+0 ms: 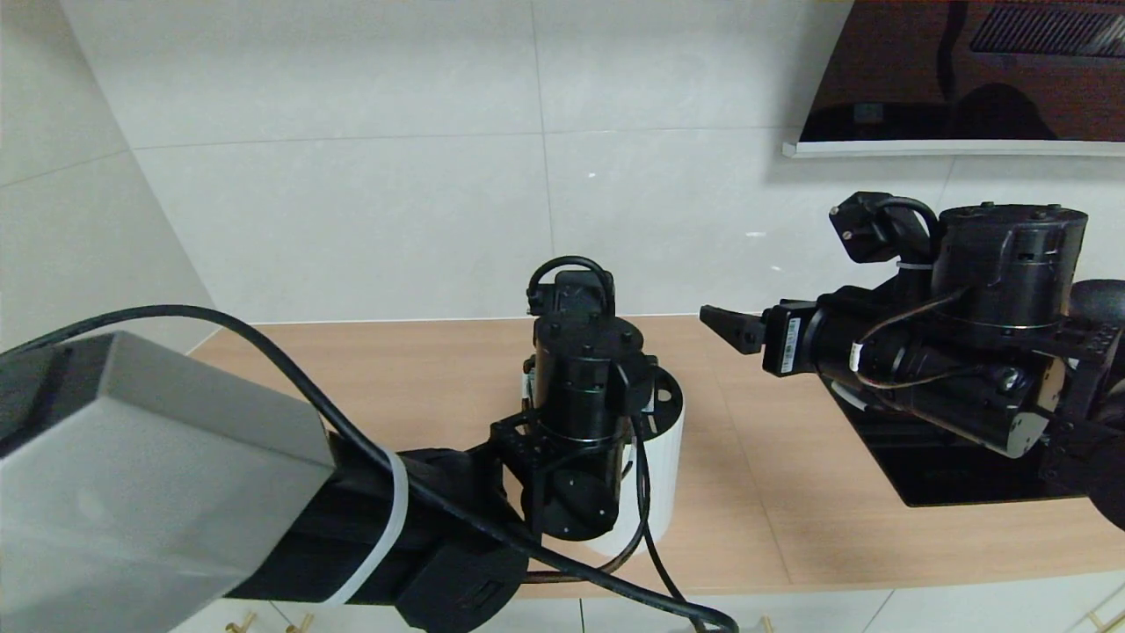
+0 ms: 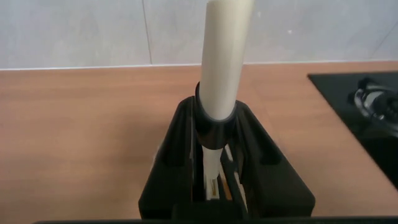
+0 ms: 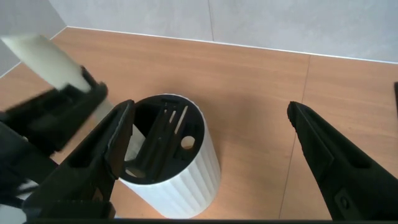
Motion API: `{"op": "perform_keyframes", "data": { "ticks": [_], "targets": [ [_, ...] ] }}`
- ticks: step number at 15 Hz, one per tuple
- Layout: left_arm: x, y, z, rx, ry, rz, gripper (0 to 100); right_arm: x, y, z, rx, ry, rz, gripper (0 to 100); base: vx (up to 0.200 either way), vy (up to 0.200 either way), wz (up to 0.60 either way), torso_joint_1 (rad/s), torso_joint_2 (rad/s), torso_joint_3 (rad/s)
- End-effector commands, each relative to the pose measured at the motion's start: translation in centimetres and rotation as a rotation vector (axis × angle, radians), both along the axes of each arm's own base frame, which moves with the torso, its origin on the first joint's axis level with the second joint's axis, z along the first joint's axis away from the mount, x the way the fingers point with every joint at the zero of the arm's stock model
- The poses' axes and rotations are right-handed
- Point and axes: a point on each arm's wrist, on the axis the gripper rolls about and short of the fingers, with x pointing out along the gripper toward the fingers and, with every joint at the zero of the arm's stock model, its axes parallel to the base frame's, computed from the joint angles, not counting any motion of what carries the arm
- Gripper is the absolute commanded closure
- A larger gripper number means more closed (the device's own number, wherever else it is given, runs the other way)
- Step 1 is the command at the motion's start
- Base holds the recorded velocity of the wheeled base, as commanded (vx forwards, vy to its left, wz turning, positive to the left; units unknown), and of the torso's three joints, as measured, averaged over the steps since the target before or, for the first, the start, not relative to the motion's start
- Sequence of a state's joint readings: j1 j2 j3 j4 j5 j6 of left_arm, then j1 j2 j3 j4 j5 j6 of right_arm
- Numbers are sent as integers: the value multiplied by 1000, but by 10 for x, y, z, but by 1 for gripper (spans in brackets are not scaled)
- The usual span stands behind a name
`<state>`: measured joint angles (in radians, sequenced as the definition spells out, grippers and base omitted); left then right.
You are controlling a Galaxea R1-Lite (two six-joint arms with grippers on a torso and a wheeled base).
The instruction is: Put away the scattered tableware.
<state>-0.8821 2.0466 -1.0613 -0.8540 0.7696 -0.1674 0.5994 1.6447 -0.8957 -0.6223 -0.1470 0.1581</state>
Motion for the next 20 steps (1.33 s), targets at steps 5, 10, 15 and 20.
{"op": "perform_keyframes", "data": {
  "ticks": [5, 10, 15, 20],
  "targets": [
    [4, -5, -30, 52, 51, 2, 100, 1, 0, -2, -3, 4, -1, 0, 0, 0, 0, 0, 0, 0],
    [4, -5, -29, 51, 47, 15, 100, 2, 1, -3, -6, 8, -1, 0, 0, 0, 0, 0, 0, 0],
    [4, -5, -30, 53, 47, 23, 0, 2, 1, -3, -6, 8, -1, 0, 0, 0, 0, 0, 0, 0],
    [5, -4, -28, 42, 37, 29, 0, 2, 1, -3, -10, 3, -1, 0, 0, 0, 0, 0, 0, 0]
  ]
}}
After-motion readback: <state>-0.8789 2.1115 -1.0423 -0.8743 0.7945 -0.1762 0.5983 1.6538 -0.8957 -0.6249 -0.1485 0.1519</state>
